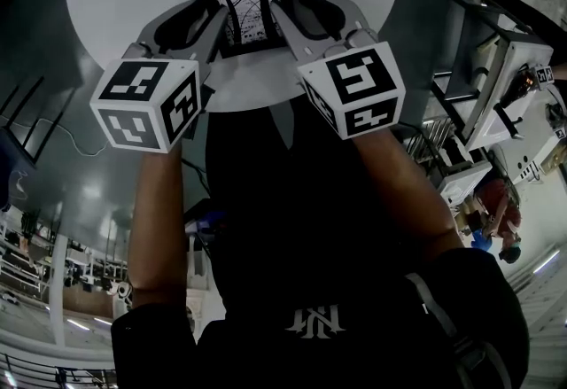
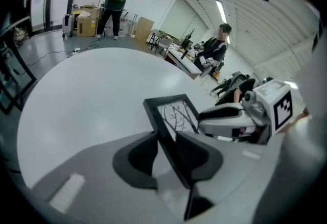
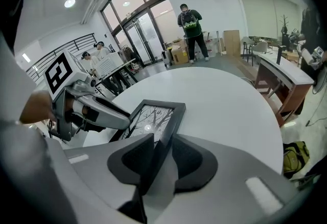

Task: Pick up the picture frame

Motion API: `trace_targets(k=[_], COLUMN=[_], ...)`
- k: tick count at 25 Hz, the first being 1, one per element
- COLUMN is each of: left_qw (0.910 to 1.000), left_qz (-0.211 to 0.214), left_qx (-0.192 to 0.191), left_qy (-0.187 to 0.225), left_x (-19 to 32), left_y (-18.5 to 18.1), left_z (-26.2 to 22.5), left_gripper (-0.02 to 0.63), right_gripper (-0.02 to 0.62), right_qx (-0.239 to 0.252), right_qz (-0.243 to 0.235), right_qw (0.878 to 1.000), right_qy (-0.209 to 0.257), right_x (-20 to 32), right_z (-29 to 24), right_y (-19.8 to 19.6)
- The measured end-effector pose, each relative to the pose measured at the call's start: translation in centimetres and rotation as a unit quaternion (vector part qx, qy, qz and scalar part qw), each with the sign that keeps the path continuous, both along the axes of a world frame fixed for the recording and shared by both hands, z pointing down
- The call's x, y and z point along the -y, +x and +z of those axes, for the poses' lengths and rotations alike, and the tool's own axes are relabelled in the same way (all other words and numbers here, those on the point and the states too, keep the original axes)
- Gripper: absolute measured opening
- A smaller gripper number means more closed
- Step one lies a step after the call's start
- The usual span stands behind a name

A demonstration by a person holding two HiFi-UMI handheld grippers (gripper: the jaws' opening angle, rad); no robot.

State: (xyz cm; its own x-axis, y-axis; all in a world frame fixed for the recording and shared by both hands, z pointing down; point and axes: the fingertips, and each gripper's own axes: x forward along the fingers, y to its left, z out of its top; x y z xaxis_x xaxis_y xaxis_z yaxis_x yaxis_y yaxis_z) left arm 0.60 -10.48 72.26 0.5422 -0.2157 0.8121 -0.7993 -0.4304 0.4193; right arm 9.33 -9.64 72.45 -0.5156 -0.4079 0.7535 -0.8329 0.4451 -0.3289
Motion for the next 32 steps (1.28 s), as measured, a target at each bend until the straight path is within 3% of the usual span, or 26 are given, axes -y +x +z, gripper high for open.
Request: trace_targets(k=[14, 32], left_qw=[0.9998, 0.9949], left_qz=[-0.011, -0.042], left_qx=[0.005, -0.006], left_qy=[0.014, 0.092], left_x=[0.0, 2.6], left_y=[-0.3, -2.1], left_z=[-1.6, -10.3], left_gripper=[0.098, 0.089], right_gripper=[0.092, 0.074], right_qx=[-0.003, 0.003], right_qz=[0.021, 0.027], right_qw=[1.0, 0.995], right_qy=[0.019, 0.1], right_x=[0.2, 3.6], right_z=[-1.4, -10.5], right_y=[0.0, -1.6])
